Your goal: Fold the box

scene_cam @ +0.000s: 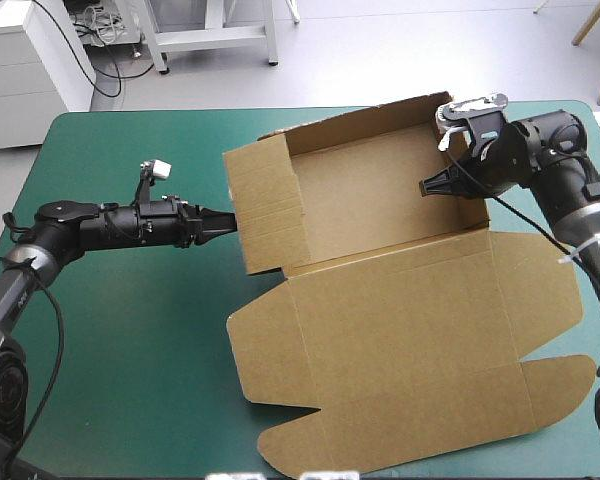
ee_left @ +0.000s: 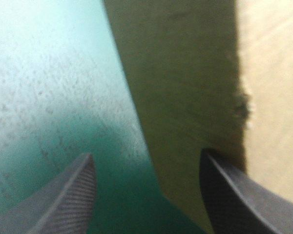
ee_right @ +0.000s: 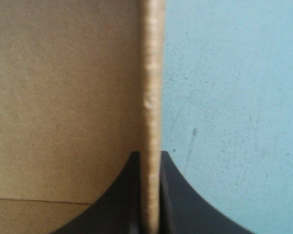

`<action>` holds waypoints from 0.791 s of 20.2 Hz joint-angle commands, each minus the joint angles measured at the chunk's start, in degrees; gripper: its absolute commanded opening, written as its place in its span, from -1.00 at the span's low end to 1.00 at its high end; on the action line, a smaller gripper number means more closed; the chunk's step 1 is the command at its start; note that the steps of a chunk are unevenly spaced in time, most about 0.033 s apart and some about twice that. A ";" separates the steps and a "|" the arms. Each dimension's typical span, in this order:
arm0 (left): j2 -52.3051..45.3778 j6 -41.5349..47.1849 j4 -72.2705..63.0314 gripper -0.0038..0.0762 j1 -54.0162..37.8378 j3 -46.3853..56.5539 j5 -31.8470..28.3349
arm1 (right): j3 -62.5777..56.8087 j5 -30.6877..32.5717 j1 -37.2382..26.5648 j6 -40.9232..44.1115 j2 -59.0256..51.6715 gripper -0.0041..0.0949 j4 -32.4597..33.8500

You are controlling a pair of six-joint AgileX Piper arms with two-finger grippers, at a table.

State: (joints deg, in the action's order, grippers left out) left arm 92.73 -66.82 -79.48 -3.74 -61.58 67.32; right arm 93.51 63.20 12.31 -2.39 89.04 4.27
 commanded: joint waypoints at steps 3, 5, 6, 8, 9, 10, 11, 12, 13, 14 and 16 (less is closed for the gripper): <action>-5.40 -2.43 -11.00 0.20 0.76 -1.71 5.68 | 1.38 -5.35 -0.06 0.29 -0.34 -0.96 -3.24; -5.40 -1.94 -11.13 0.20 1.63 -1.71 5.53 | 1.38 -5.85 0.05 0.30 0.17 -0.96 -4.60; -5.40 -1.94 -10.12 0.20 2.00 -1.71 4.64 | 1.38 -5.70 0.05 0.30 0.31 -0.96 -4.80; -5.40 -1.70 -10.44 0.20 2.02 -1.71 5.34 | 1.38 -5.34 0.05 0.08 0.32 -0.96 -4.80; -5.40 -1.70 -11.26 0.20 2.02 -1.71 5.94 | 1.38 -5.33 0.05 0.08 0.32 -0.96 -4.80; -5.40 -1.28 -13.43 0.20 2.11 -1.71 6.11 | 1.38 -5.33 0.05 0.08 0.32 -0.96 -4.80; -5.40 -1.28 -14.61 0.20 2.11 -1.71 6.01 | 1.38 -5.33 0.05 0.08 0.42 -0.96 -4.93; -5.40 -1.28 -14.64 0.20 2.11 -1.83 5.87 | 1.38 -5.33 0.05 0.36 0.42 -0.96 -4.94; -5.52 -0.22 -14.08 0.20 2.21 -1.83 5.23 | 1.38 -5.25 0.17 0.77 0.42 -0.96 -4.94; -5.75 1.42 -13.38 0.20 2.28 -1.83 4.01 | 1.38 -5.25 0.69 1.70 0.42 -0.95 -4.65; -6.52 3.11 -12.37 0.20 3.30 -1.90 1.03 | 1.38 -5.12 2.34 3.77 0.42 -0.95 -2.63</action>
State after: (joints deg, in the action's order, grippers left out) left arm 89.34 -65.91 -88.46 -1.69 -61.60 67.54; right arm 93.45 60.79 13.13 -0.85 91.75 0.87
